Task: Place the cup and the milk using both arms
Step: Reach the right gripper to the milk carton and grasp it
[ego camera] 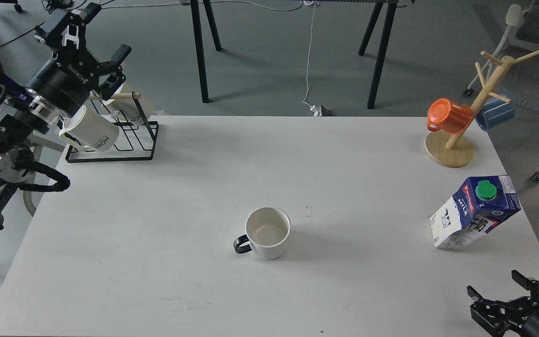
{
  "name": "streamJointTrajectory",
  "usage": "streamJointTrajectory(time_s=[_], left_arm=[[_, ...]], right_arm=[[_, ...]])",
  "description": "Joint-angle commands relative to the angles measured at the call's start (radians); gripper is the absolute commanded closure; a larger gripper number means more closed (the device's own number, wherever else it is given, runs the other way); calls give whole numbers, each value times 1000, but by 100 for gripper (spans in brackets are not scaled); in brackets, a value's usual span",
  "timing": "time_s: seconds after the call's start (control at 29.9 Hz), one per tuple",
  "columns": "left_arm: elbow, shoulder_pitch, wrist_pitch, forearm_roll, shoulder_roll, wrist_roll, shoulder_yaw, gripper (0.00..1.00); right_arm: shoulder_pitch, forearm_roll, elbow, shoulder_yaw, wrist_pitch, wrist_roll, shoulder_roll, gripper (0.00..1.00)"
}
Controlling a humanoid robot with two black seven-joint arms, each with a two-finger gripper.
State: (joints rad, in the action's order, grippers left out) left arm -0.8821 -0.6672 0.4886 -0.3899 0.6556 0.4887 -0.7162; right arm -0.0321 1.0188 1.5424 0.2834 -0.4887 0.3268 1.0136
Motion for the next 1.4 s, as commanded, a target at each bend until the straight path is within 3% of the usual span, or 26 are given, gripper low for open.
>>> streamJointTrajectory(time_s=[0.0,0.33,0.5,0.87,1.37], left_arm=[[0,14,0,-1,-1,0,1,8],[0,15,0,0,-4,0,1,7],[2,21,0,-1,-2,0,1,7],[6,41,0,-1,-2,0,0,6],[6,43,0,-1,-1,0,0,6]], right_arm=[[-22,-2,-14,3,0,0,-46,2],[-91,1,-31,29,0,21,-55,2],[-95,1,-44,42,0,63,-55,2],[-114,6,-51,49,0,92,-56,2],[-120,-3,-113,82,0,92,-174,2]])
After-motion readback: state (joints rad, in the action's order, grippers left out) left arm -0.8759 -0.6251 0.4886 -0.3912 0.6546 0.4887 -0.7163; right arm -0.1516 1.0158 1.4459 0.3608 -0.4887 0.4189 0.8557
